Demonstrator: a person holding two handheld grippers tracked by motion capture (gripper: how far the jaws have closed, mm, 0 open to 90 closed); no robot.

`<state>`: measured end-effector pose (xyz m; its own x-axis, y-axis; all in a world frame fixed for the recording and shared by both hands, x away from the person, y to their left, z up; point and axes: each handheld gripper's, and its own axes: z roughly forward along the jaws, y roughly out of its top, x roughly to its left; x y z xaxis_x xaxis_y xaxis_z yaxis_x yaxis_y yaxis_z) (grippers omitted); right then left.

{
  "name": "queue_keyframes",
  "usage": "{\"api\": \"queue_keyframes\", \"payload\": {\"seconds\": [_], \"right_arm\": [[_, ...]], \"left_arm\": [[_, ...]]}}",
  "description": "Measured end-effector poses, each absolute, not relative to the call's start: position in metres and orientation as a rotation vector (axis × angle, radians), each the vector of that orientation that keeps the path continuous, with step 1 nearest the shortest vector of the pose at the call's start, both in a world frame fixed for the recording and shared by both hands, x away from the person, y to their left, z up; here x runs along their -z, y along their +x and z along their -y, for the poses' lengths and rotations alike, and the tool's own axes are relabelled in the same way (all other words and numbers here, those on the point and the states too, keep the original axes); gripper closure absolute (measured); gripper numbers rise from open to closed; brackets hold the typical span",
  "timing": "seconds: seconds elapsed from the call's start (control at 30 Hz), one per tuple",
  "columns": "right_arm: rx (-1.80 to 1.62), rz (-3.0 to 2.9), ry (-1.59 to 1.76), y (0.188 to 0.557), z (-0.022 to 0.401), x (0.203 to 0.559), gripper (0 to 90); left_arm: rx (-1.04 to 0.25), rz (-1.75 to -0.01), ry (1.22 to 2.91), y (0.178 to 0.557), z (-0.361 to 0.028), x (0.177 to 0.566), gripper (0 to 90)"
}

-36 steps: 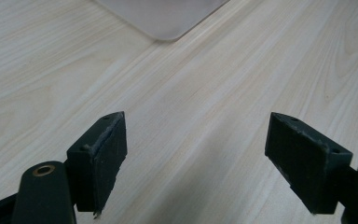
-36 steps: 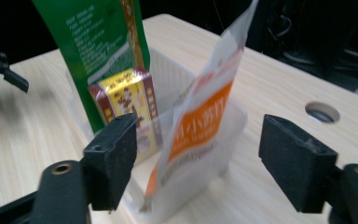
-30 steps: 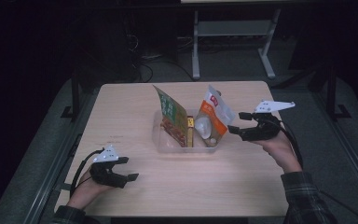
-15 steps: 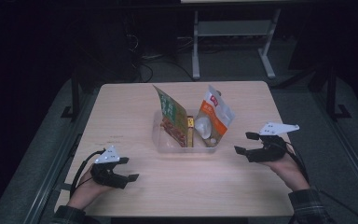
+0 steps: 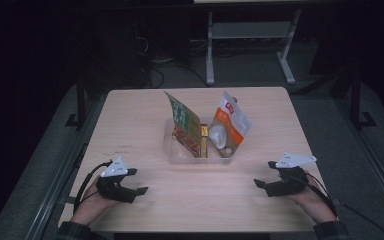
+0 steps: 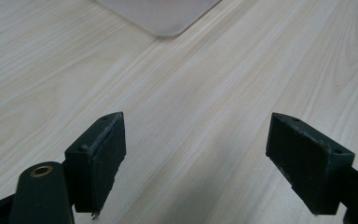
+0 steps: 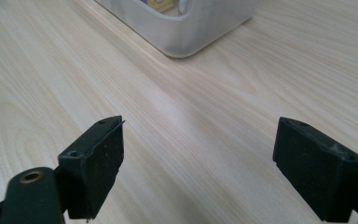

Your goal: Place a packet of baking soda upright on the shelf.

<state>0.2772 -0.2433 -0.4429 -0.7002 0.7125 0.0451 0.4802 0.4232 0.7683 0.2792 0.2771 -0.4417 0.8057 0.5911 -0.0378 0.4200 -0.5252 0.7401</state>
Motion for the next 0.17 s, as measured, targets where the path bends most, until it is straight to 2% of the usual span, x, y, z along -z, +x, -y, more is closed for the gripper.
{"api": "queue_keyframes", "payload": {"seconds": [0.17], "right_arm": [[-1.208,-2.343,1.040,0.2721,0.2452,0.4387,14.2]], "left_arm": [[-0.284,-0.736,2.192,0.2797,-0.2779,0.4405,18.2]]}}
